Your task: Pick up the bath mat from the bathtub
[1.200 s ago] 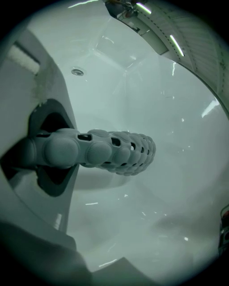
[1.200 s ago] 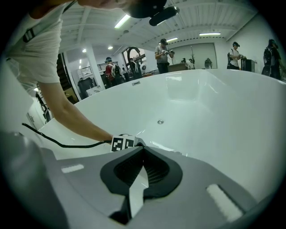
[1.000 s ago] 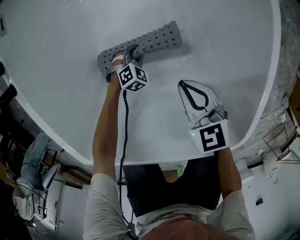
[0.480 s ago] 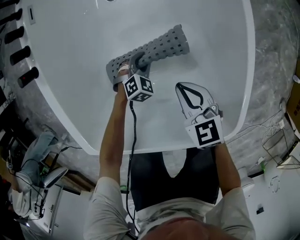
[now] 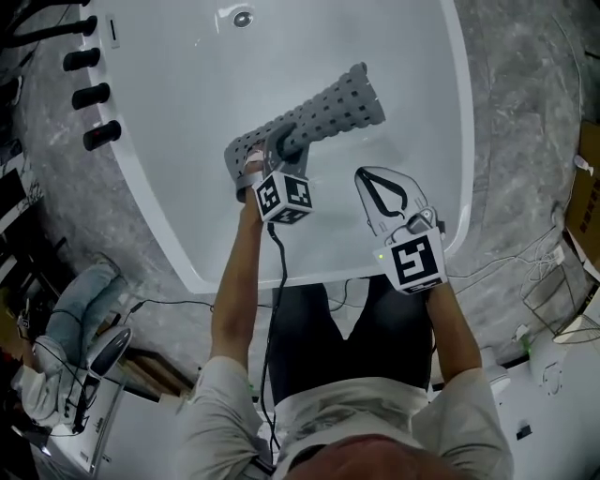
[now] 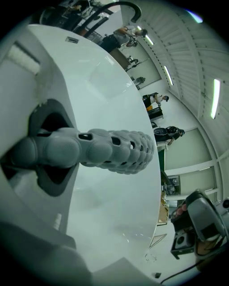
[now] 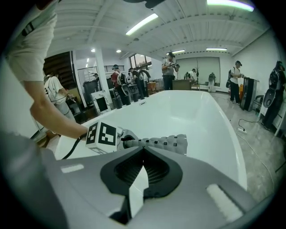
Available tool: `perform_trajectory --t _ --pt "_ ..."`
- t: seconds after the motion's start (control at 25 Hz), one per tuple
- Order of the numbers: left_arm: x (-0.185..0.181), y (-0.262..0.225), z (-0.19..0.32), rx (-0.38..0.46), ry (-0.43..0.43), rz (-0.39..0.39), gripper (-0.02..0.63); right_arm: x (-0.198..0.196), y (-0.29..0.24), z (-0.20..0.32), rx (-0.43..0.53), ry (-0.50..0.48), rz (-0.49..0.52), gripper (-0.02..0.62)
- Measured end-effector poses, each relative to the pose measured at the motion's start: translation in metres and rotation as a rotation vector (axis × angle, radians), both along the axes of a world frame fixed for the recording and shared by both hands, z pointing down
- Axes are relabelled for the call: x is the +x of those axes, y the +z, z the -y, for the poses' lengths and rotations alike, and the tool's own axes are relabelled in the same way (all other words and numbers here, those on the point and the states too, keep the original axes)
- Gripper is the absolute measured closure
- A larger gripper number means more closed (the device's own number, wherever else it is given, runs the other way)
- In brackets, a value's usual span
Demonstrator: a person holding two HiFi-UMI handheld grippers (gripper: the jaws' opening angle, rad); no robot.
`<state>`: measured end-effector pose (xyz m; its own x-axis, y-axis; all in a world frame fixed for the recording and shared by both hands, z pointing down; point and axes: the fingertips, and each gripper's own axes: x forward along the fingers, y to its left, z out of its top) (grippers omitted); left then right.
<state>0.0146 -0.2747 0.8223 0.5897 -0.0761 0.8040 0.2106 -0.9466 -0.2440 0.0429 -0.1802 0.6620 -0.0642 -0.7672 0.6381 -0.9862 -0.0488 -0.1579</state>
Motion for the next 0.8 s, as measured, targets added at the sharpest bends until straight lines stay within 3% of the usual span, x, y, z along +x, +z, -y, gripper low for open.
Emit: perform_trajectory --t 0.28,0.8 --pt "0.007 -0.076 -0.004 -0.007 -0.06 -0.071 0.469 0.005 -0.058 0.002 0.044 -0.01 -0.036 0.592" --pt "-0.001 -0.266 0.011 0.017 -0.15 -0.253 0.469 -0.001 -0.203 0.015 0.159 -0.027 -0.127 0.592"
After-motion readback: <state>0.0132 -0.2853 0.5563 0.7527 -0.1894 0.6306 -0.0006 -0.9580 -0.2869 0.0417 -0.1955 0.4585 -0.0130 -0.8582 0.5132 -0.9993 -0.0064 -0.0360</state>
